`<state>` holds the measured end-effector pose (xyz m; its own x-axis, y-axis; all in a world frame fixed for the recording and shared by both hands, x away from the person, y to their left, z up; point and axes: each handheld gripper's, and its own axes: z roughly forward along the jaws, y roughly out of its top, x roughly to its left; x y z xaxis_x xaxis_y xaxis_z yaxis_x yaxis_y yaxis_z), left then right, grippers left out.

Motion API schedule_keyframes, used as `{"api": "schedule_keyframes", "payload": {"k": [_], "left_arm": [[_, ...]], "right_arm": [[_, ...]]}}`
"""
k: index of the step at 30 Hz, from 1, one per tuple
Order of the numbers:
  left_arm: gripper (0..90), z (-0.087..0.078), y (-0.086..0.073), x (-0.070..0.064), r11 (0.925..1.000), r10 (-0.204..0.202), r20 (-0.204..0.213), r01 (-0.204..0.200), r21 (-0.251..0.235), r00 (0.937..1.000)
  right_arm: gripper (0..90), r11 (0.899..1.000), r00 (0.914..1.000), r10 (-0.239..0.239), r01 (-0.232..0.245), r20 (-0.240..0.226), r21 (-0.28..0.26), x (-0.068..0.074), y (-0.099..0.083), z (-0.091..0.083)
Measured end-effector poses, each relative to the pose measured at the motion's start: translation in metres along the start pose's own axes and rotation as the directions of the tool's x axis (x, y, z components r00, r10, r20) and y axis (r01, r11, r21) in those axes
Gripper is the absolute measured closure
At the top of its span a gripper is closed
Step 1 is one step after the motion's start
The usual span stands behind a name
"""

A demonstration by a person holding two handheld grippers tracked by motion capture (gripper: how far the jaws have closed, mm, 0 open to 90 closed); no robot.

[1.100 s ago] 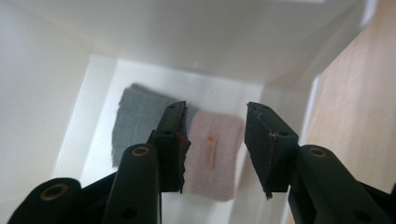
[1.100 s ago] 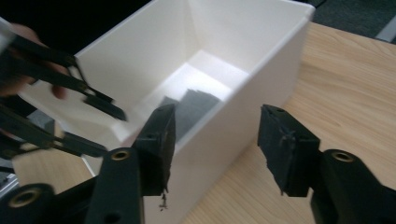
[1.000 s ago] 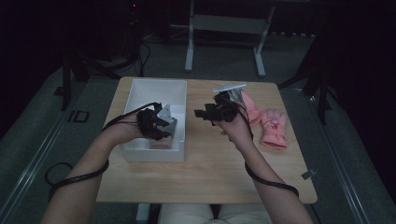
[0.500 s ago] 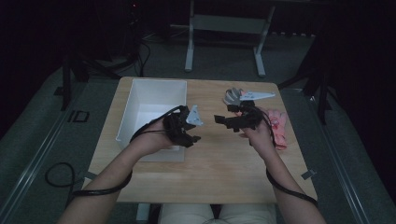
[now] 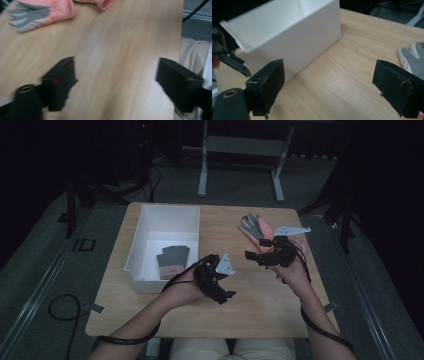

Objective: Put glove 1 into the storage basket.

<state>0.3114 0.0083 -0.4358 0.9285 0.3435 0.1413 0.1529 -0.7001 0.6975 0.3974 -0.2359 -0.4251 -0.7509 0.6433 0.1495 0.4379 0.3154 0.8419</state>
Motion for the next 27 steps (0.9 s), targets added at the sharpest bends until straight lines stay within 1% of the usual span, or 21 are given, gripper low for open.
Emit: {"api": "schedule_keyframes", "payload": {"k": [1,2,3,4,5,6,7,8,9,11,13,14,18,19,20,21,22,23,24,25,27], "left_arm": [[13.6,0.002,-0.001,-0.002,0.9999,-0.008,0.007,0.008,-0.006,0.9999],[12.6,0.005,-0.003,-0.004,0.9999,-0.012,0.031,0.012,-0.012,0.9995],[9.0,0.005,-0.003,-0.004,0.9999,-0.012,0.031,0.012,-0.012,0.9995],[4.8,0.011,-0.006,-0.008,0.9996,-0.024,0.055,0.025,-0.014,0.9982],[3.8,0.011,-0.006,-0.008,0.9996,-0.024,0.055,0.025,-0.014,0.9982],[3.8,0.017,-0.011,-0.012,0.9987,-0.044,0.066,0.045,-0.021,0.9968],[1.5,0.021,-0.015,-0.015,0.9975,-0.063,0.066,0.065,-0.029,0.9958],[1.5,0.025,-0.019,-0.017,0.9963,-0.075,0.063,0.078,-0.036,0.9952],[1.5,0.028,-0.023,-0.019,0.9943,-0.091,0.049,0.094,-0.051,0.9946],[1.5,0.034,-0.031,-0.023,0.9899,-0.113,0.038,0.116,-0.081,0.9928],[1.5,0.039,-0.039,-0.027,0.9897,-0.106,0.005,0.106,-0.096,0.9943],[1.5,0.043,-0.042,-0.03,0.9893,-0.112,0.0,0.111,-0.095,0.9937],[1.5,0.056,-0.055,-0.037,0.9902,-0.115,-0.03,0.113,-0.083,0.9929],[1.5,0.058,-0.059,-0.038,0.9896,-0.12,-0.024,0.118,-0.082,0.9925],[1.5,0.06,-0.062,-0.039,0.9871,-0.135,-0.032,0.132,-0.091,0.9903],[1.5,0.063,-0.066,-0.041,0.9852,-0.141,-0.044,0.135,-0.105,0.9891],[1.5,0.066,-0.07,-0.044,0.986,-0.13,-0.069,0.122,-0.114,0.989],[1.5,0.066,-0.07,-0.044,0.986,-0.13,-0.069,0.122,-0.114,0.989],[1.5,0.071,-0.076,-0.047,0.9889,-0.106,-0.116,0.093,-0.116,0.9876],[1.5,0.075,-0.08,-0.048,0.9906,-0.103,-0.124,0.09,-0.103,0.987],[1.5,0.08,-0.087,-0.048,0.9887,-0.127,-0.126,0.116,-0.096,0.9839]], "right_arm": [[11.1,1.0,0.9999,-0.003,0.003,0.015,0.008,0.0,-0.001,0.0],[15.6,1.0,0.9996,-0.004,0.004,0.029,0.016,-0.001,-0.003,0.0],[15.6,1.0,0.9996,-0.004,0.004,0.029,0.016,-0.001,-0.003,0.0],[19.4,1.0,0.9994,0.001,-0.002,0.035,0.027,-0.004,-0.006,0.0],[19.4,1.0,0.9994,0.001,-0.002,0.035,0.027,-0.004,-0.006,0.0],[22.9,1.0,0.9993,-0.001,0.0,0.038,0.027,-0.004,-0.007,0.0],[28.7,0.999,0.9991,-0.004,0.002,0.042,0.036,-0.007,-0.01,-0.001],[33.0,0.999,0.9986,-0.003,0.001,0.053,0.041,-0.009,-0.012,0.0],[35.1,0.999,0.9979,-0.007,0.005,0.064,0.043,-0.011,-0.014,0.0],[38.5,0.999,0.9957,-0.001,-0.004,0.093,0.052,-0.015,-0.017,-0.001],[41.7,0.998,0.9939,-0.002,-0.004,0.11,0.056,-0.019,-0.02,-0.001],[45.0,0.998,0.9925,-0.002,-0.006,0.122,0.061,-0.021,-0.021,-0.002],[49.1,0.997,0.9874,-0.022,0.01,0.157,0.074,-0.029,-0.024,-0.003],[49.4,0.997,0.9853,-0.031,0.019,0.168,0.073,-0.031,-0.025,-0.003],[50.6,0.997,0.9831,-0.036,0.022,0.18,0.079,-0.033,-0.026,-0.003],[51.4,0.996,0.9812,-0.042,0.026,0.189,0.082,-0.035,-0.028,-0.003],[52.1,0.996,0.9771,-0.051,0.034,0.206,0.085,-0.038,-0.029,-0.004],[52.1,0.996,0.9771,-0.051,0.034,0.206,0.085,-0.038,-0.029,-0.004],[52.3,0.995,0.9734,-0.058,0.039,0.222,0.088,-0.041,-0.03,-0.003],[53.3,0.995,0.9711,-0.061,0.04,0.231,0.095,-0.047,-0.032,-0.003],[54.2,0.994,0.9653,-0.053,0.026,0.255,0.109,-0.055,-0.033,-0.002]]}}
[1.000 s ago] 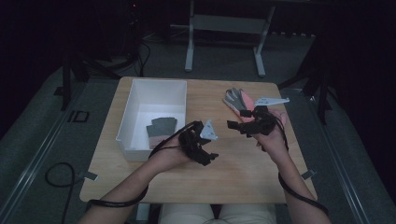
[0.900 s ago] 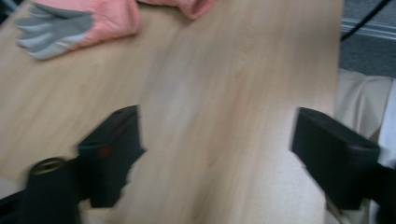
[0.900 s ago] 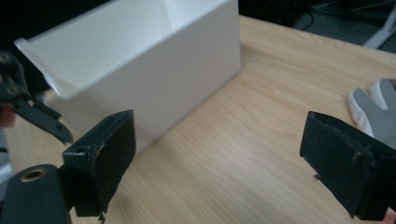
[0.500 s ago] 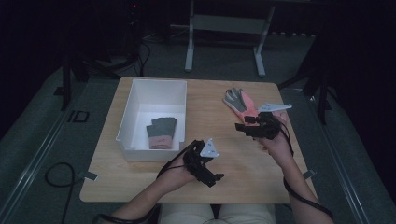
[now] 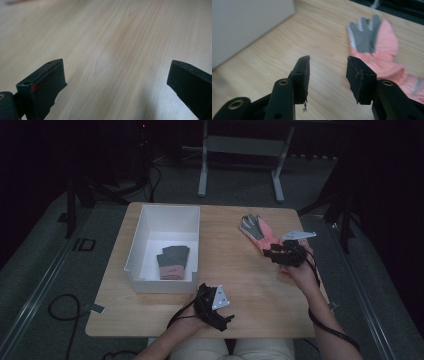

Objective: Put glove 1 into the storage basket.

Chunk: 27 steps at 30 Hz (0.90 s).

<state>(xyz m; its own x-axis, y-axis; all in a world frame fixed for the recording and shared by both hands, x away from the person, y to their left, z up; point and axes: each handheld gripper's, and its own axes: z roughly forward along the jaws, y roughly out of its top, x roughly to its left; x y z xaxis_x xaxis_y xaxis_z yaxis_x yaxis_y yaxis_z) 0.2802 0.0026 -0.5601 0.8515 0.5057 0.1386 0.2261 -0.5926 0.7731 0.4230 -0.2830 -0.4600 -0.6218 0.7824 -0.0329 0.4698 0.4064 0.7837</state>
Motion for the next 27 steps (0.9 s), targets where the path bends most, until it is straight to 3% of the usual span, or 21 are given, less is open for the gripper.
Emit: {"api": "schedule_keyframes", "payload": {"k": [2,6,12,22,27], "left_arm": [[1.5,0.002,-0.005,0.001,0.9992,-0.04,0.02,0.04,0.002,0.999],[1.5,0.002,-0.012,-0.001,0.9982,-0.06,0.021,0.06,-0.003,0.998],[1.6,-0.005,-0.018,-0.001,0.9941,-0.105,-0.016,0.104,-0.031,0.9944],[1.6,-0.012,-0.022,-0.005,0.9852,-0.156,-0.024,0.154,-0.076,0.9875],[1.9,-0.014,-0.023,-0.006,0.9836,-0.152,-0.043,0.146,-0.105,0.9875]], "right_arm": [[55.8,1.0,0.9999,0.01,-0.011,0.011,0.006,-0.008,0.0,0.002],[60.8,1.0,0.9996,0.018,-0.018,0.02,0.009,-0.019,0.002,0.007],[65.6,0.999,0.9982,-0.001,0.0,0.06,0.032,-0.031,0.01,0.021],[68.9,0.995,0.9971,-0.006,-0.002,0.076,0.101,-0.047,0.035,0.067],[67.0,0.988,0.9946,-0.062,0.05,0.083,0.145,-0.052,0.043,0.095]]}}
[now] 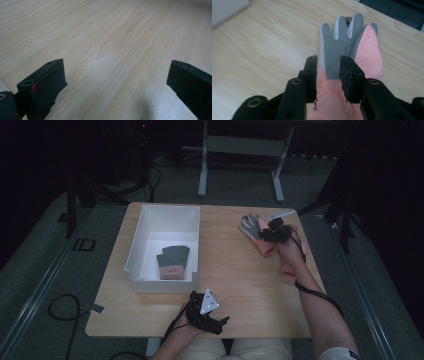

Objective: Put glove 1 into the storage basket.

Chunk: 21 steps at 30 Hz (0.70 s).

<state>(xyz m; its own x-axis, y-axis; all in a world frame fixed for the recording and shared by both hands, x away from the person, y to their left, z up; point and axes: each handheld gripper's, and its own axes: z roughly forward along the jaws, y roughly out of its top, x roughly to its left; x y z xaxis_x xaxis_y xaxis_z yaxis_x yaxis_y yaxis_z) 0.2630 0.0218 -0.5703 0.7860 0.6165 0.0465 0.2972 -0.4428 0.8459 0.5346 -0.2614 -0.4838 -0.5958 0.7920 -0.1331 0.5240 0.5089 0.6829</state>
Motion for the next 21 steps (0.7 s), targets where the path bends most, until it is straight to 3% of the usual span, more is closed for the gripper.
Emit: {"api": "schedule_keyframes", "payload": {"k": [2,4,6,9,11,16,21], "left_arm": [[1.8,-0.001,0.0,-0.001,0.9998,0.007,-0.013,-0.007,-0.016,0.9999],[1.8,0.0,0.0,0.0,0.9999,-0.001,0.001,0.001,-0.017,1.0],[1.9,0.0,0.0,0.0,0.9999,0.006,0.001,-0.006,-0.015,1.0],[1.9,0.001,0.0,-0.001,0.9999,0.007,0.005,-0.007,-0.016,1.0],[1.9,0.001,0.0,0.0,0.9999,0.003,0.01,-0.003,-0.015,0.9999],[1.9,0.001,-0.001,0.001,0.9999,0.01,0.009,-0.009,-0.008,0.9999],[1.9,0.001,0.0,0.0,0.9998,0.014,0.01,-0.014,-0.012,0.9999]], "right_arm": [[67.5,0.999,0.9999,-0.012,0.012,0.007,0.045,-0.003,0.002,0.011],[67.1,0.997,0.9996,-0.021,0.02,0.02,0.072,-0.007,0.003,0.019],[65.5,0.997,0.9994,-0.011,0.009,0.032,0.082,-0.011,0.004,0.027],[64.7,0.998,0.9998,0.018,-0.018,-0.001,0.06,-0.016,0.003,0.035],[65.1,0.996,0.9996,0.028,-0.027,-0.007,0.08,-0.017,0.0,0.043],[74.2,0.992,0.9997,0.025,-0.025,0.008,0.126,-0.012,-0.006,0.057],[87.4,0.983,0.9916,0.126,-0.129,0.029,0.128,-0.009,0.0,0.05]]}}
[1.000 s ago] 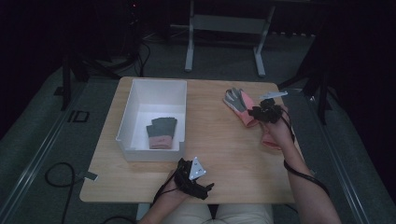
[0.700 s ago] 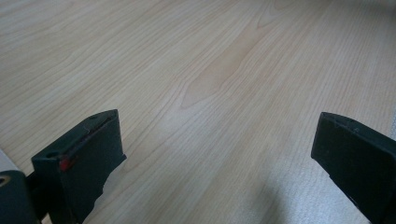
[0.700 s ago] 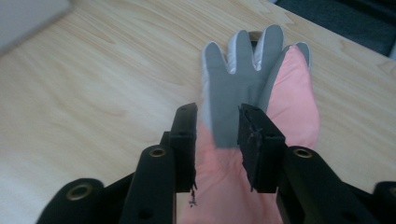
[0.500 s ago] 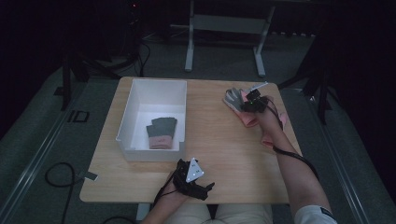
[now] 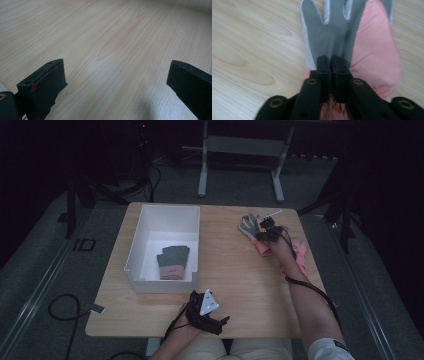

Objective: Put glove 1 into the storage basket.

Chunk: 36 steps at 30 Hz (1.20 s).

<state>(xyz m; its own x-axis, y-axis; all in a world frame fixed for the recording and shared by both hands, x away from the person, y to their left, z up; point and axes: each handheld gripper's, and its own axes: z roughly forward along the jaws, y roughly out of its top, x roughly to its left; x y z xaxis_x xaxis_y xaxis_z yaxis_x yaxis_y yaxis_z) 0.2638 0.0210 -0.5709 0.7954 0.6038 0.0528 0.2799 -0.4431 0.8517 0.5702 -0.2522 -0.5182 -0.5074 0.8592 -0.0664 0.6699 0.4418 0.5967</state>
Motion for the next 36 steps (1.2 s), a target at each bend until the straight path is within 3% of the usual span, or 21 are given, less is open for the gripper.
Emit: {"api": "schedule_keyframes", "payload": {"k": [3,7,11,13,15,18,22,23,25,27,30,33,36], "left_arm": [[1.9,0.0,0.0,0.0,1.0,0.009,-0.001,-0.009,0.003,1.0],[1.9,-0.001,0.0,-0.002,0.9999,0.016,-0.003,-0.016,-0.006,0.9999],[1.9,-0.002,0.002,-0.003,0.9996,0.017,0.002,-0.017,-0.024,0.9999],[1.9,-0.002,0.002,-0.003,0.9994,0.026,-0.003,-0.026,-0.021,0.9997],[1.9,-0.002,0.002,-0.003,0.9995,0.021,-0.004,-0.021,-0.023,0.9998],[1.9,-0.003,0.002,-0.003,0.9991,0.016,0.007,-0.016,-0.038,0.9998],[1.9,-0.004,0.004,-0.005,0.9982,0.032,0.0,-0.032,-0.05,0.9995],[1.9,-0.005,0.004,-0.005,0.9979,0.033,-0.005,-0.033,-0.056,0.9994],[1.9,-0.005,0.004,-0.006,0.9977,0.04,-0.01,-0.041,-0.054,0.9991],[1.9,-0.006,0.005,-0.006,0.9971,0.049,-0.009,-0.05,-0.057,0.9987],[1.9,-0.008,0.004,-0.006,0.9967,0.05,-0.012,-0.051,-0.063,0.9987],[2.0,-0.008,0.004,-0.005,0.9968,0.044,-0.01,-0.045,-0.066,0.999],[1.9,-0.008,0.003,-0.003,0.9977,0.043,-0.002,-0.043,-0.052,0.9991]], "right_arm": [[88.2,0.998,0.9987,0.052,-0.052,-0.006,-0.035,0.009,-0.001,-0.014],[88.4,0.988,0.9932,0.109,-0.113,-0.041,-0.104,0.028,-0.008,-0.044],[88.4,0.966,0.9834,0.168,-0.178,-0.07,-0.188,0.05,-0.019,-0.082],[88.3,0.965,0.9871,0.15,-0.158,-0.057,-0.211,0.063,-0.024,-0.1],[88.4,0.953,0.9794,0.176,-0.195,-0.098,-0.233,0.073,-0.031,-0.116],[88.4,0.942,0.9739,0.193,-0.218,-0.119,-0.255,0.088,-0.041,-0.138],[88.4,0.918,0.9582,0.251,-0.281,-0.137,-0.28,0.103,-0.057,-0.158],[88.4,0.923,0.9621,0.242,-0.268,-0.125,-0.275,0.108,-0.061,-0.16],[88.4,0.912,0.9454,0.289,-0.32,-0.151,-0.256,0.112,-0.07,-0.157],[88.5,0.917,0.9489,0.295,-0.314,-0.112,-0.245,0.12,-0.077,-0.151],[88.5,0.92,0.946,0.317,-0.324,-0.069,-0.222,0.128,-0.087,-0.138],[88.5,0.907,0.9294,0.361,-0.369,-0.078,-0.203,0.132,-0.097,-0.123],[88.4,0.901,0.9163,0.385,-0.399,-0.112,-0.171,0.137,-0.1,-0.105]]}}
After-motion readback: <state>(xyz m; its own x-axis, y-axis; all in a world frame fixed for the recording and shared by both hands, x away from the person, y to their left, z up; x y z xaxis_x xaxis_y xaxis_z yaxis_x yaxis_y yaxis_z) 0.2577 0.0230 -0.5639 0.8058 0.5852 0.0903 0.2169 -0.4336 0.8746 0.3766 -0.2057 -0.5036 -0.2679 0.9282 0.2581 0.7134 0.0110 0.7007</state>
